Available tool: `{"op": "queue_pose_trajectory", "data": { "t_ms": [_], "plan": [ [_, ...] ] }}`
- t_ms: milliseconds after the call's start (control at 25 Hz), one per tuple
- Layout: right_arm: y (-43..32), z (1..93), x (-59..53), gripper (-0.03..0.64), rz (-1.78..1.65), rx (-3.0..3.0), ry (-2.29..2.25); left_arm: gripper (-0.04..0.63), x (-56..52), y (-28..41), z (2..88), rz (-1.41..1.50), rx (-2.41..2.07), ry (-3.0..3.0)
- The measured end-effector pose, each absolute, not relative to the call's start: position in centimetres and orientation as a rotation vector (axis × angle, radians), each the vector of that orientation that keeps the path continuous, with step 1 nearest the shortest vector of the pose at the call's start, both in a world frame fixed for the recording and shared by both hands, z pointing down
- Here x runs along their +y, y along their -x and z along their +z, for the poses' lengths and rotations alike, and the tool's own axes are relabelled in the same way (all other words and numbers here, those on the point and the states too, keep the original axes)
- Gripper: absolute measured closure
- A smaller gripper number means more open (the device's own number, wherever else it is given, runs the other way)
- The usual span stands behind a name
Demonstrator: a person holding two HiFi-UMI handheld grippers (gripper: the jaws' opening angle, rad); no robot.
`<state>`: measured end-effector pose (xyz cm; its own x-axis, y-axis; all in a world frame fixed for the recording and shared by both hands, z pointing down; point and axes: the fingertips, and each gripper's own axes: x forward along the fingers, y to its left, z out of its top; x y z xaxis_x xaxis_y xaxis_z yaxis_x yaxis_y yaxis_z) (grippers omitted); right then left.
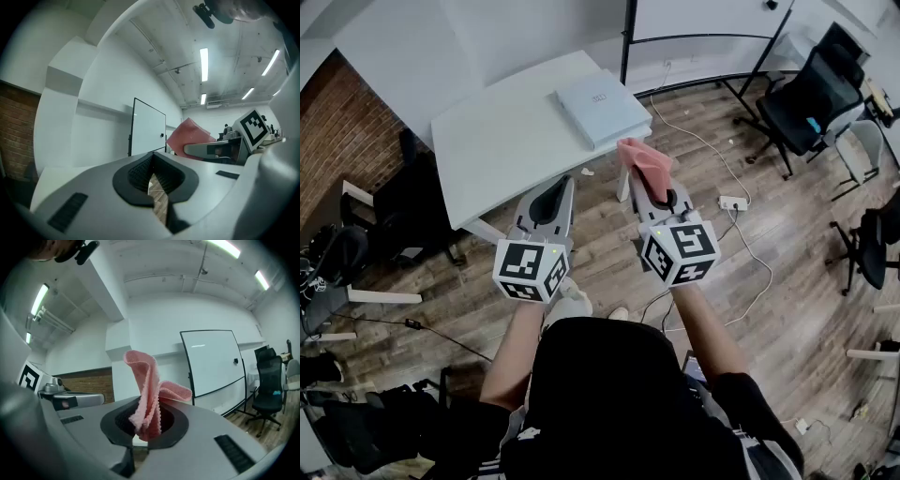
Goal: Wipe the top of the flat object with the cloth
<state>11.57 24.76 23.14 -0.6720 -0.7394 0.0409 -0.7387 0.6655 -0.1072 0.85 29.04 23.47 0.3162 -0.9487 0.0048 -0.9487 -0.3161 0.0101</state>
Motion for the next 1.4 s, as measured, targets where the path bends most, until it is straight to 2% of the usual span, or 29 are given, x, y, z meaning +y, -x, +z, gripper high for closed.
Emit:
{"op": "queue_pose_trajectory", "data": {
  "t_ms": [880,1400],
  "plan": [
    [-14.8,23.8,25.6,0.571,-0.171,2.898,1.278,0.584,28.7,-4.6,23.7,0.007,-1.778,-2.569],
    [-13.9,25.3,20.0,0.571,-0.195,2.941,1.271,0.584,22.6,-4.0,24.6,-0.008,-1.749,-2.562]
  ]
}}
